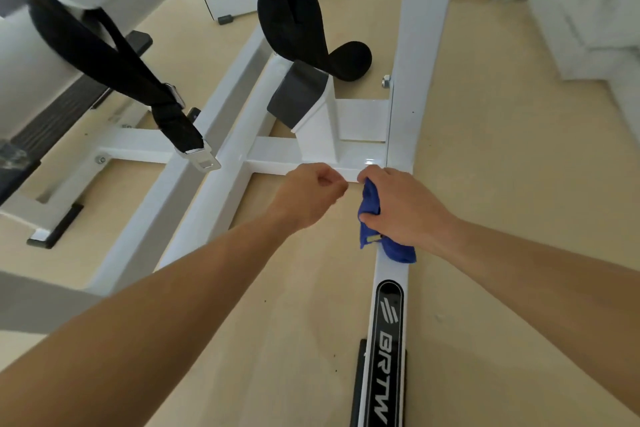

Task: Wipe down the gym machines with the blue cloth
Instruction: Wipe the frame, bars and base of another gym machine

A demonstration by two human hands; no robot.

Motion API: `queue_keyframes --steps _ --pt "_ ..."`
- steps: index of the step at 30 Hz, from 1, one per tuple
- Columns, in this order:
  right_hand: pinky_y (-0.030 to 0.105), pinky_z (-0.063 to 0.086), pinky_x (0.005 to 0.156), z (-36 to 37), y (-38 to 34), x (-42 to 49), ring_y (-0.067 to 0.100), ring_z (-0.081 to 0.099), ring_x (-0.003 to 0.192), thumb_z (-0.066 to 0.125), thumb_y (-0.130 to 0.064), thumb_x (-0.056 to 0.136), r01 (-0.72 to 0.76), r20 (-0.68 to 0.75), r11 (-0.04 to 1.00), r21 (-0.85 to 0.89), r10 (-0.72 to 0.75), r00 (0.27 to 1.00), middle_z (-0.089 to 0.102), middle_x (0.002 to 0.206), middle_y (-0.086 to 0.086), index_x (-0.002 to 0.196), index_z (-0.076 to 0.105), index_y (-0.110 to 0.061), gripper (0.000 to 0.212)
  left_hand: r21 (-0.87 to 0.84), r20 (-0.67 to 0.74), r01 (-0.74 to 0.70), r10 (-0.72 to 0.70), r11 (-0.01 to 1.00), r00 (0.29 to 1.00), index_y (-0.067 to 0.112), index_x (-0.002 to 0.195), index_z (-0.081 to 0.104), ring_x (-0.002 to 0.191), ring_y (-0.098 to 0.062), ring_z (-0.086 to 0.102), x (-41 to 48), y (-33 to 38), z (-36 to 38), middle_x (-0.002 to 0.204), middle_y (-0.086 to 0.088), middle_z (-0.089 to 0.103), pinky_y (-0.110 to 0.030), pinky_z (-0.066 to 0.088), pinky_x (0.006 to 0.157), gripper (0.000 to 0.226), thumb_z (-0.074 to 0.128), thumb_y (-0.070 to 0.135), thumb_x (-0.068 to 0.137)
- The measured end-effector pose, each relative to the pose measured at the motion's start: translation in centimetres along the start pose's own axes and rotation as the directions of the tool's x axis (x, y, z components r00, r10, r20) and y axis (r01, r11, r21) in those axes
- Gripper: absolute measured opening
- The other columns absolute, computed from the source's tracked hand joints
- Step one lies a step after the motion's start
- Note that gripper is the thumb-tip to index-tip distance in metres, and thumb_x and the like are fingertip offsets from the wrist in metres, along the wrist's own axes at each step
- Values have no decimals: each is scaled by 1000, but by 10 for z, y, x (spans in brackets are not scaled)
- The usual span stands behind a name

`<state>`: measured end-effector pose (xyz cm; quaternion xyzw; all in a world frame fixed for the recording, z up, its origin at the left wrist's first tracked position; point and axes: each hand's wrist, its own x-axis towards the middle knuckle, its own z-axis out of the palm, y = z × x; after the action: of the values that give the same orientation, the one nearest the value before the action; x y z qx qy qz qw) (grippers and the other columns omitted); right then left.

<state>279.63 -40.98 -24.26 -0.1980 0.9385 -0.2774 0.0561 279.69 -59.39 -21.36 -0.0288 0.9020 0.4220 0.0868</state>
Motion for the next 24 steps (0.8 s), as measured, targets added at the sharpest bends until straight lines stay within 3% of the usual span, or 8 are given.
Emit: queue_keyframes --steps 3,6,14,19,24 --pt "34 46 74 -7 8 -2 20 53 89 66 -24 86 -8 26 999 -47 9 1000 51 101 -2 121 47 -26 40 373 -22 11 -2 928 1000 19 97 69 89 -18 66 4 -11 -4 95 4 70 -36 56 78 19 51 24 92" --pt "33 44 73 -11 13 -8 20 55 87 62 -20 89 -57 14 997 -43 58 998 50 103 -3 122 48 -26 37 518 81 -17 -29 855 996 22 101 67 98 -17 63 1 -22 -3 105 6 68 -38 53 88 18 51 29 95" --pt "36 46 78 -29 -30 -65 22 55 91 66 -15 88 -271 88 957 104 263 961 55 106 2 118 52 -24 34 561 250 80 -260 824 933 29 113 63 99 -19 62 -78 -17 -8 116 5 65 -38 53 88 23 49 40 97" --pt "38 49 80 -62 -86 -90 23 56 93 69 -15 86 -367 157 922 124 347 925 56 108 3 119 52 -21 38 566 249 117 -304 816 920 27 126 56 108 -21 61 -131 6 -42 122 1 63 -37 51 91 31 49 40 98" --pt "40 50 83 -114 -144 -106 24 56 95 68 -16 87 -412 238 909 60 388 890 55 111 4 123 51 -20 41 534 230 196 -364 823 902 26 125 57 105 -22 59 -165 46 -90 122 0 61 -31 42 78 31 49 37 97"
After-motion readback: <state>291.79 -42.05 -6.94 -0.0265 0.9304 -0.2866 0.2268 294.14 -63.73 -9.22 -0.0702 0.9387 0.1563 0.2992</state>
